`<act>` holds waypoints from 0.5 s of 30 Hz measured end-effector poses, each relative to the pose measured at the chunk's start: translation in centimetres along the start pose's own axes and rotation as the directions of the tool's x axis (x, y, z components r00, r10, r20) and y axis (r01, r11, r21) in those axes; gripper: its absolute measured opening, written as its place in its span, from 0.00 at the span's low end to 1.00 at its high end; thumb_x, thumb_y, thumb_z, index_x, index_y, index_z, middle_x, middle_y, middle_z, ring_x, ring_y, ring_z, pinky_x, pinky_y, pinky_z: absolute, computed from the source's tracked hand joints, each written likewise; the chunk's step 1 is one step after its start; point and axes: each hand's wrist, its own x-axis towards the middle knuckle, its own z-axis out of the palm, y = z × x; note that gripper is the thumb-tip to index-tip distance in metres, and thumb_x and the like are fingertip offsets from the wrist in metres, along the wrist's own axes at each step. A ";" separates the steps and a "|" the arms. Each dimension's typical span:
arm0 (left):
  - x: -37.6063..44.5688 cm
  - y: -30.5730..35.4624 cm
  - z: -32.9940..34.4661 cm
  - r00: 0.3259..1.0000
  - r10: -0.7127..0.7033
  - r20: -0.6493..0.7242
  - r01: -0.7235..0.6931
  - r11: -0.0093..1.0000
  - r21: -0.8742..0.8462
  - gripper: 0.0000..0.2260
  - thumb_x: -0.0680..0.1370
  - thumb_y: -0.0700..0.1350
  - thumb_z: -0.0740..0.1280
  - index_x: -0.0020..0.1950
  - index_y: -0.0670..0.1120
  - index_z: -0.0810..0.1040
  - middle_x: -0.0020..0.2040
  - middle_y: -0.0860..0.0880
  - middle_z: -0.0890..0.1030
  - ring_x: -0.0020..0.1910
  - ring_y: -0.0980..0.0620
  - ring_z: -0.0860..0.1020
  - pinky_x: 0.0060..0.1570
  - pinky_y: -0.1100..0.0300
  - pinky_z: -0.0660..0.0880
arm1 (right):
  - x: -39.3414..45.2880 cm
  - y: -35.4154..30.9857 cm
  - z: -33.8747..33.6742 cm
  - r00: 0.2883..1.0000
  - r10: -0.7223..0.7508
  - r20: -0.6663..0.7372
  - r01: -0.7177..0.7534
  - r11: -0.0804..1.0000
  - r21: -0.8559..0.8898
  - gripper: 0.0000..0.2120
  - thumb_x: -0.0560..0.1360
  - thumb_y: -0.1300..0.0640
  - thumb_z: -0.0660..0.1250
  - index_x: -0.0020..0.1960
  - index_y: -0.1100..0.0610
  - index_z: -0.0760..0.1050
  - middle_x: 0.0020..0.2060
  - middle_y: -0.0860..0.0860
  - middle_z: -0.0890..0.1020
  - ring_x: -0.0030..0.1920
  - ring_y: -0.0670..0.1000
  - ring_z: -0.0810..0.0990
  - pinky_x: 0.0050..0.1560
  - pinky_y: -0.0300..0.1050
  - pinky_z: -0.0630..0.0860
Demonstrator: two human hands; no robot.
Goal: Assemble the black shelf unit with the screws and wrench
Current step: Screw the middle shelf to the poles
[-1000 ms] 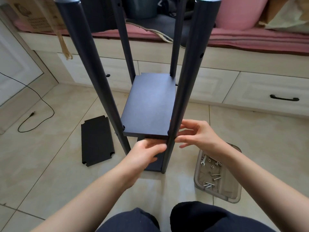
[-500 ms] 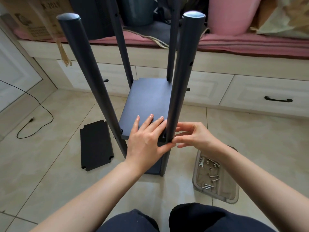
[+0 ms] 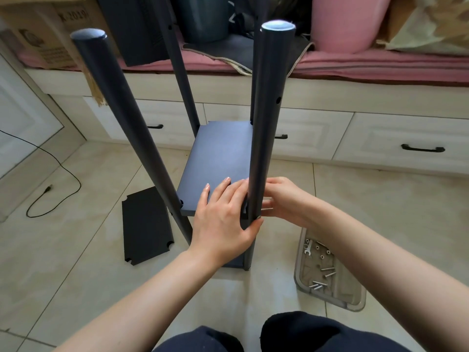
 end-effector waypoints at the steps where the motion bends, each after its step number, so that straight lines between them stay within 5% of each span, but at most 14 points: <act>1: 0.0 0.0 -0.1 1.000 0.000 0.005 0.000 1.000 0.025 0.30 0.77 0.62 0.65 0.77 0.53 0.66 0.75 0.58 0.70 0.79 0.51 0.60 0.79 0.45 0.49 | 0.1 0.1 0.0 1.000 -0.019 -0.013 0.018 0.998 -0.053 0.24 0.74 0.45 0.70 0.60 0.63 0.78 0.48 0.58 0.84 0.48 0.59 0.85 0.56 0.57 0.80; 7: 0.3 -0.3 0.4 0.995 -0.035 0.091 0.017 0.980 0.198 0.35 0.79 0.68 0.52 0.83 0.56 0.50 0.83 0.56 0.51 0.82 0.51 0.44 0.79 0.44 0.41 | 0.0 0.3 -0.2 0.999 -0.047 0.001 0.047 0.996 -0.080 0.16 0.81 0.47 0.64 0.60 0.58 0.77 0.48 0.54 0.85 0.47 0.57 0.86 0.45 0.49 0.79; 15: 0.2 -0.4 0.8 0.993 -0.031 0.111 0.003 0.970 0.242 0.33 0.80 0.68 0.47 0.83 0.56 0.50 0.83 0.56 0.52 0.82 0.50 0.45 0.79 0.46 0.44 | -0.9 0.9 -0.2 0.996 -0.080 0.044 0.074 0.989 0.127 0.15 0.83 0.52 0.61 0.63 0.59 0.78 0.57 0.59 0.83 0.52 0.61 0.85 0.48 0.48 0.80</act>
